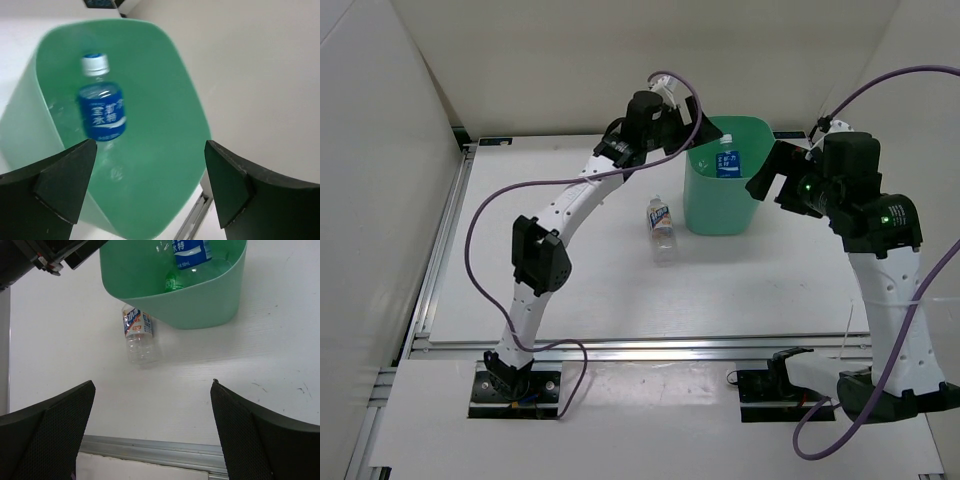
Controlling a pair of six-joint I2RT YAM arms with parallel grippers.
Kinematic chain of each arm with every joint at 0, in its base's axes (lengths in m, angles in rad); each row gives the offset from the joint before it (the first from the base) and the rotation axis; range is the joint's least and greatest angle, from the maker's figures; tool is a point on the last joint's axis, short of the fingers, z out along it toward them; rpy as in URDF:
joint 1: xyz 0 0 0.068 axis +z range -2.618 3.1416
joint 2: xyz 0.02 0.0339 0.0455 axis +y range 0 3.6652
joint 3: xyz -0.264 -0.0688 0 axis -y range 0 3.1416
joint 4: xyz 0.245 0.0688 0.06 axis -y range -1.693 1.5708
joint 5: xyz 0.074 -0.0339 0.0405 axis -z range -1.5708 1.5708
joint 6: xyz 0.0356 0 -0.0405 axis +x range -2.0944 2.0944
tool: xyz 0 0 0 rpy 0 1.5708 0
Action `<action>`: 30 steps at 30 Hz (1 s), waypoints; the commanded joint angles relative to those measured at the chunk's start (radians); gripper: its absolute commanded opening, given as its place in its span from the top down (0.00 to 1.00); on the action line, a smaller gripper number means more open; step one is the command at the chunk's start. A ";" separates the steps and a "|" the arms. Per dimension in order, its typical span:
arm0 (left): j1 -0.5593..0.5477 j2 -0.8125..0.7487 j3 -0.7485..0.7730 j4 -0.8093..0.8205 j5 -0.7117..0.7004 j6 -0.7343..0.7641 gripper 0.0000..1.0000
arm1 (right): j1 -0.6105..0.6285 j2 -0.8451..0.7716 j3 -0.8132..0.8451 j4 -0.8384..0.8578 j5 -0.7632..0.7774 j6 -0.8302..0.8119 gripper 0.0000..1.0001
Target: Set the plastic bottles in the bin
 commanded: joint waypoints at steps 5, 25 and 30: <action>0.111 -0.427 -0.402 0.023 -0.175 0.125 0.00 | -0.001 0.011 0.004 0.036 -0.042 -0.006 0.00; 0.128 -0.247 -0.706 -0.179 -0.109 0.179 0.00 | -0.001 0.031 -0.025 0.055 -0.099 -0.043 0.00; 0.108 -0.211 -0.697 -0.179 -0.108 0.167 0.00 | -0.001 0.021 -0.034 0.055 -0.089 -0.052 0.00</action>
